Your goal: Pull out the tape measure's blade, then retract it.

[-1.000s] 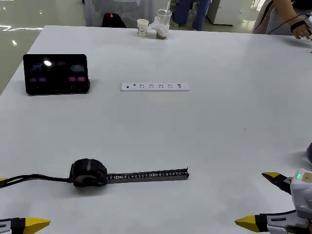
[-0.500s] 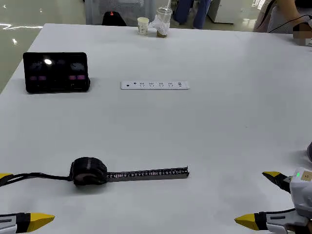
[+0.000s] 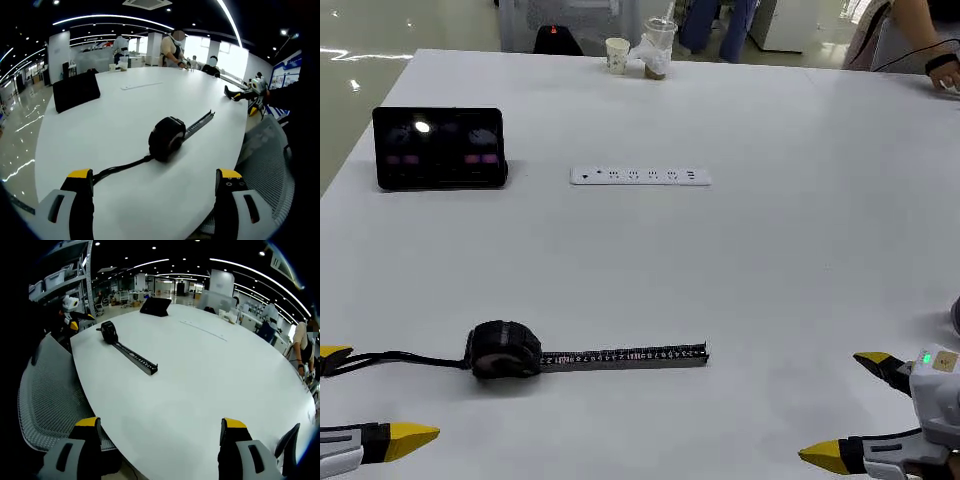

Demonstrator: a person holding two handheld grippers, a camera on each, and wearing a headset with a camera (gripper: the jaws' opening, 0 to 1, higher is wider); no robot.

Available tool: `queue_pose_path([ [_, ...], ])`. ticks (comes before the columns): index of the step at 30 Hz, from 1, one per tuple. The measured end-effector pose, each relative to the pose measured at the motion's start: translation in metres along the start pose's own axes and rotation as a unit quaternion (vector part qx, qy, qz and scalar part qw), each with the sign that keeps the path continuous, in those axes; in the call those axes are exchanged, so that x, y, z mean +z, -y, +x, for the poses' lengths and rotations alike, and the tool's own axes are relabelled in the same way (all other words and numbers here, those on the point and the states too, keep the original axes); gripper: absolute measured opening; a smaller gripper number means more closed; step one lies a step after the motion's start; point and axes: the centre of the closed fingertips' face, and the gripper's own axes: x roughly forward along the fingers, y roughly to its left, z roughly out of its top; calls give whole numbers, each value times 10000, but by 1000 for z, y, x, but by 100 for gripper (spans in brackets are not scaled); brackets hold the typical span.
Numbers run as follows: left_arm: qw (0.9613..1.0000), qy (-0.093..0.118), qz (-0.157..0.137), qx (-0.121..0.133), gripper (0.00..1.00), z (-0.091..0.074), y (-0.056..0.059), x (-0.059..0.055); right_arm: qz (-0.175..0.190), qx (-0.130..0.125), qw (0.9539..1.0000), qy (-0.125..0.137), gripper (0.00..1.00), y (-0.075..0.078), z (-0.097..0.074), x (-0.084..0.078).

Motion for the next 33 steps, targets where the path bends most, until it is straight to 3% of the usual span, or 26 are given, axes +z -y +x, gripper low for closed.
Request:
queue_pose_path([
  [6,10000,-6,70,8,99,10,12,12,-301,9,9995,-57,99,9,3,8],
  [9,9999,-30,-79,-98,99,18,22,17,-364,68,9993,-99,99,12,6,12],
  [13,9999,-24,-63,-112,99,27,34,23,-454,205,9987,-68,99,8,10,24],
  [15,9995,-42,-245,-179,99,31,39,24,-463,264,9985,-97,99,6,12,29],
  [20,9997,-5,-222,113,99,35,34,29,-617,370,9973,-163,99,9,18,33],
  [22,9995,0,-303,131,99,37,34,32,-718,414,9964,-151,99,12,20,36],
  [25,9989,256,-378,87,99,41,40,42,-794,439,9956,-231,99,12,23,42],
  [27,9986,285,-437,83,99,44,43,43,-825,459,9952,-246,99,11,24,46],
  [33,9978,96,-505,409,99,62,42,40,-1114,613,9913,-346,99,7,36,50],
])
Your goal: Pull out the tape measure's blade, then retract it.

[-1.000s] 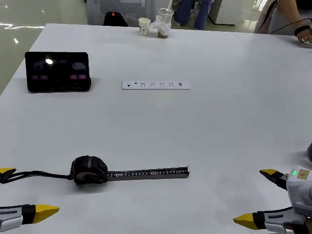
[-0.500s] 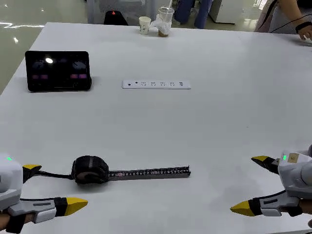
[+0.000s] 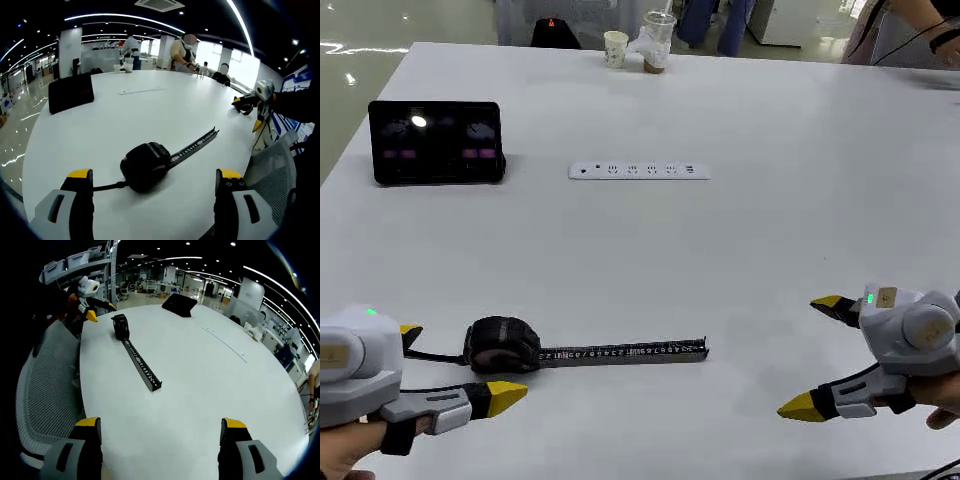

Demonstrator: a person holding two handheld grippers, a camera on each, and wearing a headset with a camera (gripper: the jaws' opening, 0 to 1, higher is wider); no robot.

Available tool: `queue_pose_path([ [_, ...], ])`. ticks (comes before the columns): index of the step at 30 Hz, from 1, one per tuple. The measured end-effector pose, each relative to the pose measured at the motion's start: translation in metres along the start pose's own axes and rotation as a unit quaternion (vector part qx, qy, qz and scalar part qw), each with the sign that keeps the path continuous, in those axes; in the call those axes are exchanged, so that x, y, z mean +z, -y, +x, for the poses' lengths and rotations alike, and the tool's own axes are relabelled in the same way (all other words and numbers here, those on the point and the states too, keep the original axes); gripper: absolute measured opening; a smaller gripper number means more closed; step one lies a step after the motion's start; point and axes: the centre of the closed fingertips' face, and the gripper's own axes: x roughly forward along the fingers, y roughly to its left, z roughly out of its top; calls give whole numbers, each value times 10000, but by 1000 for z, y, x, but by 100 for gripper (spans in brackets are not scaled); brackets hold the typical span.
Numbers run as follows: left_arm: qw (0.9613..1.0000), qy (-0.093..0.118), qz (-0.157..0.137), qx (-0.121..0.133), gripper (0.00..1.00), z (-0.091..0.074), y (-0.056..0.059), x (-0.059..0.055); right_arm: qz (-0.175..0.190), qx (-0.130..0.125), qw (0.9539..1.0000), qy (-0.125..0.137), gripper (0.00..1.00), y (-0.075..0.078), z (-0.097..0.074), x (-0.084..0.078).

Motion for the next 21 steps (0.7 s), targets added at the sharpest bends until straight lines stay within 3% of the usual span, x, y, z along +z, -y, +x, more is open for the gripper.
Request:
queue_pose_path([
  [6,9999,15,-139,15,99,13,8,3,-123,103,9998,-102,99,5,10,4],
  [8,9997,196,-123,49,99,17,11,8,-152,160,9996,-186,99,7,13,3],
  [10,9988,372,-16,304,99,19,6,16,-205,202,9993,-242,99,10,16,1],
  [11,9988,395,-28,296,99,20,7,18,-230,215,9992,-263,99,12,18,0],
  [16,9985,415,-77,357,99,25,15,22,-341,293,9985,-312,99,18,25,5],
  [21,9978,428,-171,475,99,34,14,23,-546,417,9970,-348,99,16,33,16],
])
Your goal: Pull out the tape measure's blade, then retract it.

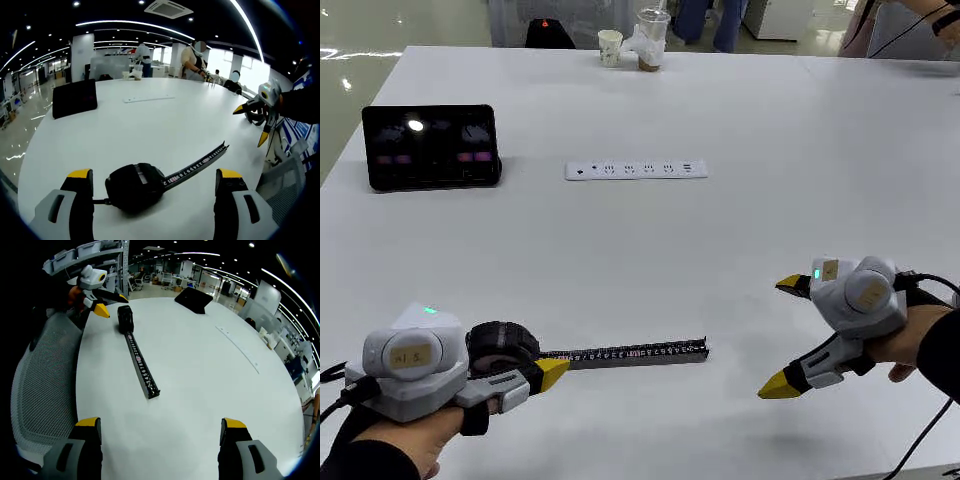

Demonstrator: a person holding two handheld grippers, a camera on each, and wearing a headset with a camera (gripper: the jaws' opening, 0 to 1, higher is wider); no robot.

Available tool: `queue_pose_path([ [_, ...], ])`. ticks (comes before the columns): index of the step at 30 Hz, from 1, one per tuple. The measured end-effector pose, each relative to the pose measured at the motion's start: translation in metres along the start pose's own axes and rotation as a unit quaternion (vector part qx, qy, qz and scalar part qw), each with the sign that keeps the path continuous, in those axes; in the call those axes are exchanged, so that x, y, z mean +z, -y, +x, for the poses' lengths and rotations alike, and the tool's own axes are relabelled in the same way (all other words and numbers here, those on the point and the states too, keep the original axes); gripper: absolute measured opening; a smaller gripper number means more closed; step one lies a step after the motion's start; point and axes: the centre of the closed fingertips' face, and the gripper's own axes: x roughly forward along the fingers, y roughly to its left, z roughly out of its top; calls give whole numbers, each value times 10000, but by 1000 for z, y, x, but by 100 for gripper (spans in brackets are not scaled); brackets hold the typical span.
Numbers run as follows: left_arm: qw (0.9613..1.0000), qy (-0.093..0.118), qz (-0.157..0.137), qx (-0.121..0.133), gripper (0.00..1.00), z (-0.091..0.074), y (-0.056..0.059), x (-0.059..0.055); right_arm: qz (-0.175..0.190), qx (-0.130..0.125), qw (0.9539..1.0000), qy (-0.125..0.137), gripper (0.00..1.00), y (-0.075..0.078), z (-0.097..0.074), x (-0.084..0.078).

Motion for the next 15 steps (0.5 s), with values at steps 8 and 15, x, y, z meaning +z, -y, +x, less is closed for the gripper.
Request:
queue_pose_path([
  [8,9977,236,-6,629,99,10,-17,1,-279,282,9991,-153,99,-4,13,12],
  [15,9920,617,-169,1089,99,11,-35,14,-389,412,9982,-199,99,0,26,24],
])
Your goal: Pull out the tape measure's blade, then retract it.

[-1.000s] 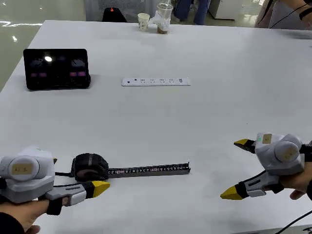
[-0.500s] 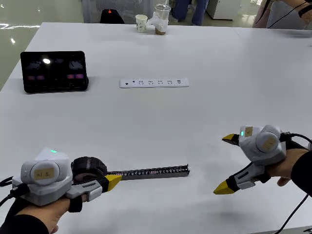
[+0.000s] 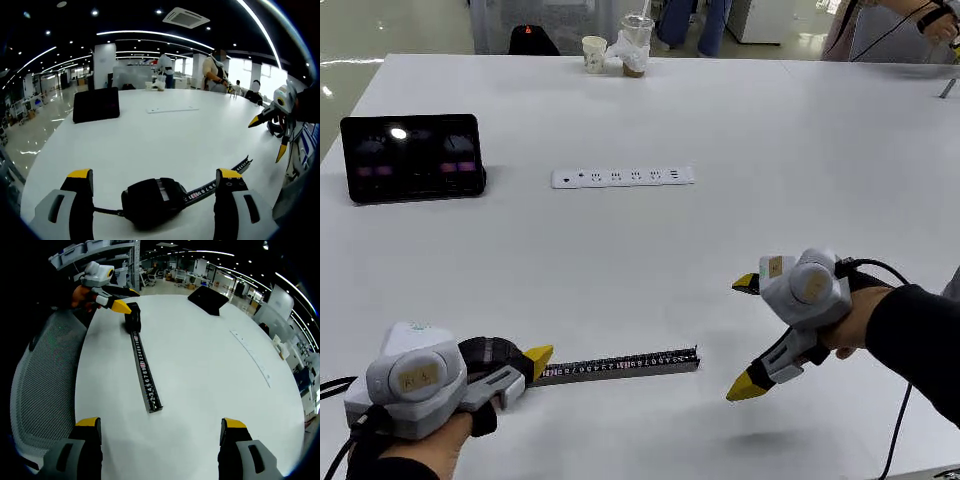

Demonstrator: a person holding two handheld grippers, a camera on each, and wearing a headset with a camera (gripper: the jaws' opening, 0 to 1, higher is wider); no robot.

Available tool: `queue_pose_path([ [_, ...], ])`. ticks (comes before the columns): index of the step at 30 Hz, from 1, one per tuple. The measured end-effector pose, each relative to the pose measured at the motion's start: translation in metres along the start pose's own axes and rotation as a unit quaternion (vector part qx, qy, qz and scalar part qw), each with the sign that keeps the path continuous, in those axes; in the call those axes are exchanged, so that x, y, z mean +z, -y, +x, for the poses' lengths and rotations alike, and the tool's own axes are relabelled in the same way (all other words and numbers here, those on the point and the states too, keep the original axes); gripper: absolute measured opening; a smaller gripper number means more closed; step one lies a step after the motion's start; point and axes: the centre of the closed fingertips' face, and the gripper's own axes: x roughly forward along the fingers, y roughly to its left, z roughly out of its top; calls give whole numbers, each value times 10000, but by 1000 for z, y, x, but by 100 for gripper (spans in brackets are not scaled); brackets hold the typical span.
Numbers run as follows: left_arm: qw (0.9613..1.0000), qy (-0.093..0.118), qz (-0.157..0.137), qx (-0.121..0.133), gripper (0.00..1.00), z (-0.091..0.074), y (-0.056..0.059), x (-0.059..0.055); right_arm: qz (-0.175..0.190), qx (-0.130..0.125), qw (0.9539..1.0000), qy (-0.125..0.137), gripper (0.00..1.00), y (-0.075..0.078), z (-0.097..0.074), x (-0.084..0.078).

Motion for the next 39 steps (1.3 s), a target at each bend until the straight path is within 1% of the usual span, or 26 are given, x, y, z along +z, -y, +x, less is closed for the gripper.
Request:
queue_pose_path([
  [3,9999,47,-126,50,99,2,-1,0,-110,77,9999,-96,99,0,5,2],
  [7,9995,48,-238,207,99,5,-5,-7,-287,158,9993,-204,99,1,13,5],
  [9,9993,51,-264,268,99,5,-5,-11,-297,190,9991,-219,99,2,17,8],
  [11,9990,77,-311,300,99,4,-4,-12,-266,239,9991,-216,99,3,21,10],
  [13,9990,96,-277,335,99,6,-2,-16,-307,292,9989,-199,99,2,25,11],
  [14,9990,74,-283,351,99,8,-2,-19,-343,295,9987,-236,97,3,28,10],
  [16,9986,92,-387,344,99,10,0,-22,-362,319,9985,-273,95,3,32,10],
  [18,9985,97,-400,365,99,12,1,-25,-397,373,9981,-290,93,2,35,10],
  [21,9982,134,-474,329,99,15,0,-29,-488,431,9973,-337,87,2,41,9],
  [23,9981,130,-489,361,99,15,-2,-30,-568,469,9968,-322,81,2,44,11],
  [26,9978,141,-505,398,99,14,-4,-34,-675,539,9958,-317,76,2,48,13],
  [29,9978,153,-538,352,99,14,-2,-35,-667,602,9952,-375,67,1,52,10],
  [30,9982,142,-479,332,99,14,0,-37,-663,635,9950,-406,66,0,53,9],
  [32,9981,116,-498,338,99,14,-1,-39,-690,677,9943,-448,62,-2,55,7],
  [35,9979,112,-536,344,99,15,-2,-39,-894,708,9920,-536,54,-5,57,4],
  [37,9978,113,-556,339,99,15,-1,-40,-928,744,9912,-574,51,-7,60,2],
  [38,9977,130,-582,329,99,15,-1,-39,-936,772,9908,-596,49,-8,60,2],
  [39,9975,218,-601,289,99,16,0,-38,-947,815,9902,-620,48,-10,60,0],
])
